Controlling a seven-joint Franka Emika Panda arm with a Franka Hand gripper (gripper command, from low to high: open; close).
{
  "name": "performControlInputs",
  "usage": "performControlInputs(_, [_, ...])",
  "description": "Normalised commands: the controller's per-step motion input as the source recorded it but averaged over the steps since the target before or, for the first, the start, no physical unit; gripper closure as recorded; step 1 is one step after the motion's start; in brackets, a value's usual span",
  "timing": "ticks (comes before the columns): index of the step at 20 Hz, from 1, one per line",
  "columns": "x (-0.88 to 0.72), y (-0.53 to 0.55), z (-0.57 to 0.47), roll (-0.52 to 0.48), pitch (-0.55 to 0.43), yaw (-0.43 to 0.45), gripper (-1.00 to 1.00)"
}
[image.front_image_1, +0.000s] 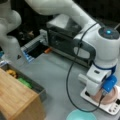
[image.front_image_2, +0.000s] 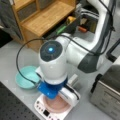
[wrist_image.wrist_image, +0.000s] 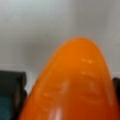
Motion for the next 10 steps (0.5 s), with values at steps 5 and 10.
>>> performControlInputs(5, [-0.1,-0.02,-0.05,-0.225,-0.19,0.168,1.0])
performControlInputs(10, [-0.05,0.06,-0.07,-0.23,-0.155,0.185,1.0])
